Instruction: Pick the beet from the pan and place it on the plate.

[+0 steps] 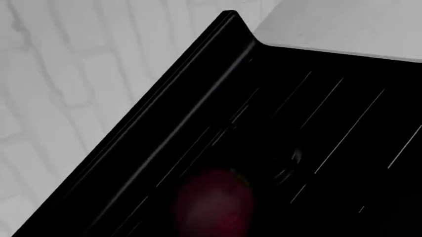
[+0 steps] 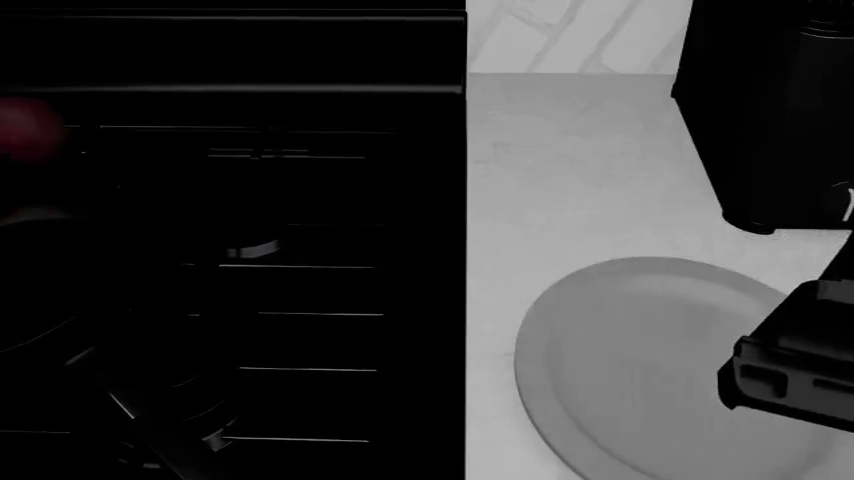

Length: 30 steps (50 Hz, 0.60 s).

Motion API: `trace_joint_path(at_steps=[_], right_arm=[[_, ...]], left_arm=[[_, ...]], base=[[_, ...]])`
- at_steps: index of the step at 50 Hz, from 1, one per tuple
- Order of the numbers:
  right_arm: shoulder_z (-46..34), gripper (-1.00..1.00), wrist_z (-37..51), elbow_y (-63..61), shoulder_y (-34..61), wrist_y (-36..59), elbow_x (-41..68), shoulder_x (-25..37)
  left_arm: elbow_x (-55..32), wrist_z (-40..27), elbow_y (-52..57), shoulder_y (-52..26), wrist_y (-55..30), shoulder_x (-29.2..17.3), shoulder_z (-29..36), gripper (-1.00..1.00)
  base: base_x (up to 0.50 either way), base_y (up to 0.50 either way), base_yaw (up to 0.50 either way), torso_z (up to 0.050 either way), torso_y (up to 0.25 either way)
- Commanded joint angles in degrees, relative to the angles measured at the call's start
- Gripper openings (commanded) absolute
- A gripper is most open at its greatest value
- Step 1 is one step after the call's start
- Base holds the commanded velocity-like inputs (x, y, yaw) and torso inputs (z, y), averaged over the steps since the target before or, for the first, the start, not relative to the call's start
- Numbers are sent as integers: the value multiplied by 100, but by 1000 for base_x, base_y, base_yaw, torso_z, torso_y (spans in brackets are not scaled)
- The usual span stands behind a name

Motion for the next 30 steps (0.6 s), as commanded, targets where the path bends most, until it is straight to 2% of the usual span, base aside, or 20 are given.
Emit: trace_joint_path(at_steps=[1,12,14,15,19,21,30], right_arm=[[-347,100,28,-23,118,-443,-133,171],[-634,100,214,-6,-229,-862,-538,265],[-652,100,234,-10,-262,-887,-596,266],[-662,100,251,-16,-280,-898,-616,266],[-704,100,298,-19,-347,-970,-694,267],[-752,100,321,-7,-410,-1042,-765,268],[-811,100,328,69,-528,-1169,-841,268]], left_arm=[[32,63,120,-425,-66,538,47,-100],[-170,-77,-595,-840,545,1261,377,-100],[-221,50,-1002,-1271,595,1455,524,-100],[-253,-123,-881,-898,810,1503,490,-100],[-348,-116,-1081,-1011,1011,1741,592,-100],[-433,-5,-1555,-1507,1064,1955,641,-100],[-622,-286,-2580,-1682,1778,2449,673,-100]], base=[[0,0,0,0,0],[0,0,0,0,0],[0,0,0,0,0],[0,0,0,0,0],[0,0,0,0,0],[0,0,0,0,0],[0,0,0,0,0]])
